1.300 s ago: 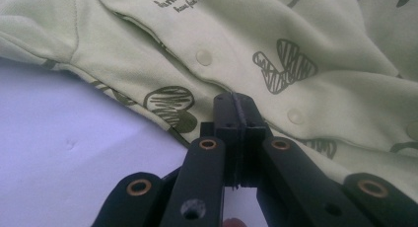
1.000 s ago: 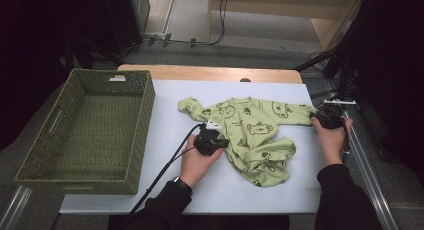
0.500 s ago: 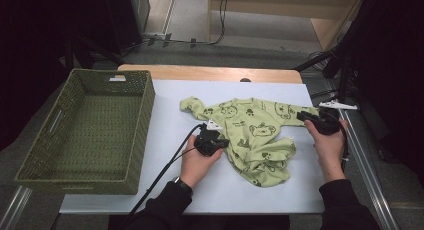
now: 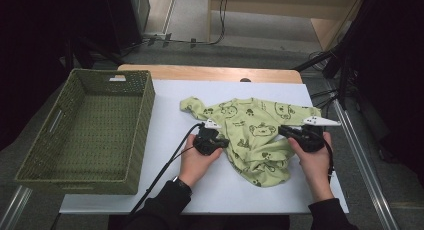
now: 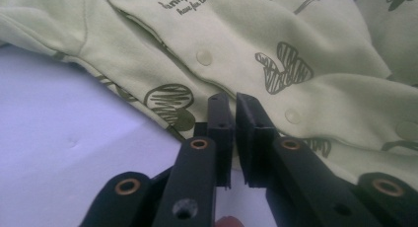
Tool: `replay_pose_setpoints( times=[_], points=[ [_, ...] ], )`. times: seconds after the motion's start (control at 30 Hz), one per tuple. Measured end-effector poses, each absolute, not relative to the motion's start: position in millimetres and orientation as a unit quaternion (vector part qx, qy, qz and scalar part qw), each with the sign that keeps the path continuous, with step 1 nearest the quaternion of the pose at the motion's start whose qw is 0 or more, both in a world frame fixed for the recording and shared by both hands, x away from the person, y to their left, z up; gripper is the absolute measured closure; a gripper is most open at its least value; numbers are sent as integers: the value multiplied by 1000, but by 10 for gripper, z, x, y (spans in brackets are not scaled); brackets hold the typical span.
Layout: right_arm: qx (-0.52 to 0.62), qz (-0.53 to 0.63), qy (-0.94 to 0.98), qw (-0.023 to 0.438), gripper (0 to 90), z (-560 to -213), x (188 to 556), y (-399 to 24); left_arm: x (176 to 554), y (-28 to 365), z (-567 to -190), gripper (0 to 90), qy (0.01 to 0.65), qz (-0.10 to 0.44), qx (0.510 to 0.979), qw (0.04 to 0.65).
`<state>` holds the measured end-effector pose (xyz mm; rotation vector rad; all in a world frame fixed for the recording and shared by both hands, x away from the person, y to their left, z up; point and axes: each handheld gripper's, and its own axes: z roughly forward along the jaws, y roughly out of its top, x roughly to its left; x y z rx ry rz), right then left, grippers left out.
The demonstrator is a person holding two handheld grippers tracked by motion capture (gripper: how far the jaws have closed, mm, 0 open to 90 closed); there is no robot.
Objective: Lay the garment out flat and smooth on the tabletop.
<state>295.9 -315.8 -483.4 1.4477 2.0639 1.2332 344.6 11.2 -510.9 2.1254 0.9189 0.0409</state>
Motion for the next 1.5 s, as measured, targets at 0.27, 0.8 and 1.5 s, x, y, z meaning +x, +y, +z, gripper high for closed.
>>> replay_pose_setpoints(
  times=[0.27, 0.8, 1.5],
  points=[
    [484, 435, 738, 176, 777, -4898, 2623, -2945, 3709, 504, -4893, 765, 426, 58, 801, 417],
    [492, 415, 750, 151, 779, -5238, 2606, -2877, 4299, 768, -4813, 560, 511, 157, 760, 368],
    [491, 406, 757, 146, 797, -5258, 2627, -2854, 4299, 633, -4738, 676, 505, 164, 773, 347]
  ],
)
